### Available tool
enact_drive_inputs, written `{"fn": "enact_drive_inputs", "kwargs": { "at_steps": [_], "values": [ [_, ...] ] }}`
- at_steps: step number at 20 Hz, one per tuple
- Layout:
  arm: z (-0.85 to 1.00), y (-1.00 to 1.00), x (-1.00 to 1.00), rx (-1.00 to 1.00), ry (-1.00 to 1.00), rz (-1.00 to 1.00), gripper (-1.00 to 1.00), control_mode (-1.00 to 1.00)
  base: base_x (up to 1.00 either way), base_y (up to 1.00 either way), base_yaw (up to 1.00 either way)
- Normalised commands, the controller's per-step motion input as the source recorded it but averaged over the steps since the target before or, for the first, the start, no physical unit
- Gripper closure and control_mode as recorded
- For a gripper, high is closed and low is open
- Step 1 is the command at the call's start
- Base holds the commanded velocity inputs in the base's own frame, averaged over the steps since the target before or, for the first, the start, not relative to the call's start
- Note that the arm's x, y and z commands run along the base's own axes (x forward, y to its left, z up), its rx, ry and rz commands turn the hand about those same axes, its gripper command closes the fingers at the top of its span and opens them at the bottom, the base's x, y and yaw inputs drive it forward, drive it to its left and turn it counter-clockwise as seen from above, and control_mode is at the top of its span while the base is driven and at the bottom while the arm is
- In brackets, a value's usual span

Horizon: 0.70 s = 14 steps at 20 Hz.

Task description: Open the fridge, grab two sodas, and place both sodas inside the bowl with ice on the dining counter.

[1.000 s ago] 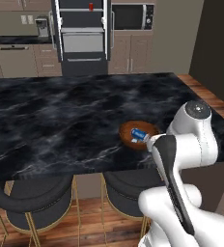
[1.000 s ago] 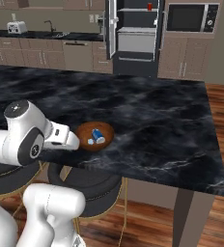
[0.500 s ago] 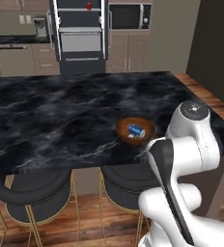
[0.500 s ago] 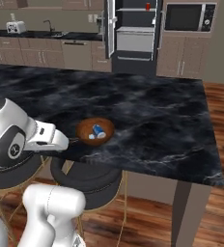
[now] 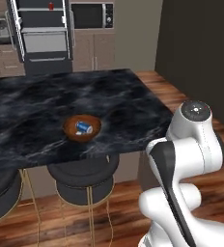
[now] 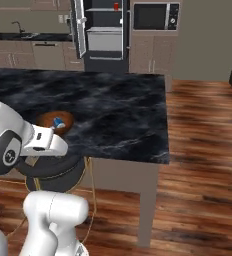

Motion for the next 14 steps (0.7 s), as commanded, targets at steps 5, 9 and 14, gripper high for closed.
{"fn": "enact_drive_inputs", "kwargs": {
  "at_steps": [5, 9, 14],
  "values": [
    [0.0, 0.0, 0.0, 0.0, 0.0, 0.0, -1.0, 1.0, 0.04, -1.0, -0.19],
    [0.0, 0.0, 0.0, 0.0, 0.0, 0.0, -1.0, 1.0, 0.19, -1.0, -0.12],
    [0.0, 0.0, 0.0, 0.0, 0.0, 0.0, -1.0, 1.0, 0.35, -1.0, -0.07]
  ]
}}
